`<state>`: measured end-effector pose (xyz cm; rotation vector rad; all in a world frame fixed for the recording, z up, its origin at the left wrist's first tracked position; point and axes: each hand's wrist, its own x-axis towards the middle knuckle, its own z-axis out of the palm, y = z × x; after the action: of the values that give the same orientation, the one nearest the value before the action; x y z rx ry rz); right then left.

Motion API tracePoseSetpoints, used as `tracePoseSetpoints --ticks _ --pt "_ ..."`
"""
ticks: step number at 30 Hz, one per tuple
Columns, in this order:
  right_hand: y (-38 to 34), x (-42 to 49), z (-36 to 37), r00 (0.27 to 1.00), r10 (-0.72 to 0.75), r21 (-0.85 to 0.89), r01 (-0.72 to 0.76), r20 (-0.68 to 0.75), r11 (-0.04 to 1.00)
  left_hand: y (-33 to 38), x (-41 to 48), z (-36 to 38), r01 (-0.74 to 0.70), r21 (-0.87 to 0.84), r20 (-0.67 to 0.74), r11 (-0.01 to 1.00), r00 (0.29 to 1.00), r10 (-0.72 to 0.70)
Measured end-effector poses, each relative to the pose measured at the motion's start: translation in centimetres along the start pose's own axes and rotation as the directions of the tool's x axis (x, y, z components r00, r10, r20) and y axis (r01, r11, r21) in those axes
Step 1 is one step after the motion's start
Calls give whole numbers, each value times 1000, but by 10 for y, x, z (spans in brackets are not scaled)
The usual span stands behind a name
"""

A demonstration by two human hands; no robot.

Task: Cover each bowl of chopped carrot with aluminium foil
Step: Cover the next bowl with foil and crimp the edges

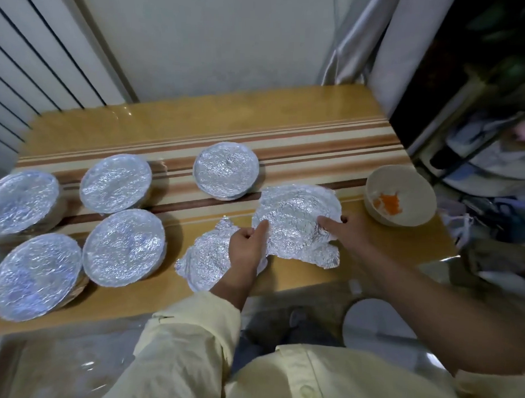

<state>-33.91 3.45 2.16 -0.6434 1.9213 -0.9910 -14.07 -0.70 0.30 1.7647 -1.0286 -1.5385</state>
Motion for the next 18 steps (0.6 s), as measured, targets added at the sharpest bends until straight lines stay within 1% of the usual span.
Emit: tracePoseSetpoints --ticks 3,7,10,13,15,18 --pt "8 10 -1 999 37 -43 -36 25 998 -4 8 3 19 27 -67 999 998 -17" --pt "15 22 -3 997 75 -95 -71 34 993 -6 13 8 34 95 -84 995 996 -26" --pt "16 29 -9 993 110 -73 -106 53 992 -5 16 12 35 187 -75 982 997 -21" --pt "15 36 -12 980 188 -20 -188 66 982 -3 17 12 33 293 -97 955 995 -5" --pt "15 40 -12 977 202 -25 -201 73 979 -4 19 11 34 305 -99 952 995 -4" --pt "14 44 -11 983 172 1 -172 58 985 -7 23 9 24 312 -98 950 995 8"
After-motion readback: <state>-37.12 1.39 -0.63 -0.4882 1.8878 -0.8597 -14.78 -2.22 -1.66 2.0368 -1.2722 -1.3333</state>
